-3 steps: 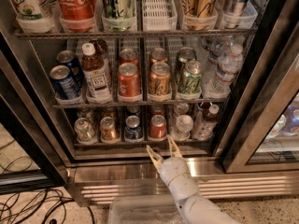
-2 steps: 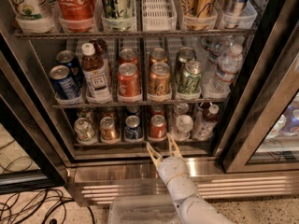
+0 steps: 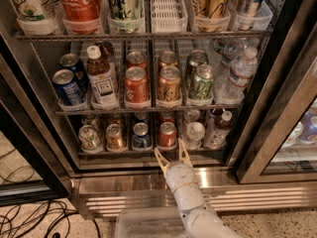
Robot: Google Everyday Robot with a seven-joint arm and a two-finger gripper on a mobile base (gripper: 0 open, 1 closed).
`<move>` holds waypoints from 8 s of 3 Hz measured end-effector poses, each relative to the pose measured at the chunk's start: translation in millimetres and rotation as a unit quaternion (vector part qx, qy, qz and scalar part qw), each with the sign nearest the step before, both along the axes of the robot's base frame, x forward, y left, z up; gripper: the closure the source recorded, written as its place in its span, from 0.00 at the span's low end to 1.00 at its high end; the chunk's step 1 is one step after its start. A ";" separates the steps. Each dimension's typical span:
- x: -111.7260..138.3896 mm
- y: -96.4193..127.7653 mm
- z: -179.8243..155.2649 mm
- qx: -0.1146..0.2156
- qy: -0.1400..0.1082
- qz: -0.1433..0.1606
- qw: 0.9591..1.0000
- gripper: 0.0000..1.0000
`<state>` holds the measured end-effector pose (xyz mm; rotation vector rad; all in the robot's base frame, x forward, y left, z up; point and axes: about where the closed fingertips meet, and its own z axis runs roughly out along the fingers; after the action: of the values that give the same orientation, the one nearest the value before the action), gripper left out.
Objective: Pick coke can from bottom shelf of fridge
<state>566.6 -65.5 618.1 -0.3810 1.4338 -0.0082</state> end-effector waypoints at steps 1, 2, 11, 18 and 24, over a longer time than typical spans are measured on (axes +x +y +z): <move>6.9 0.3 -2.9 -0.001 -0.005 -0.012 1.000 0.35; 25.8 4.3 -10.2 -0.013 -0.004 -0.030 0.999 0.31; 70.9 3.2 -9.7 0.030 0.022 -0.028 0.999 0.98; 6.0 -12.1 26.0 0.062 0.152 0.046 0.985 1.00; -166.8 50.8 33.0 -0.021 0.231 0.252 0.939 1.00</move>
Offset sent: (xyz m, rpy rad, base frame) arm 0.0285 0.0020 -0.0144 -0.0209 -0.0139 -0.0827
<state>399.8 -14.6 651.1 -0.8179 1.7589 0.4970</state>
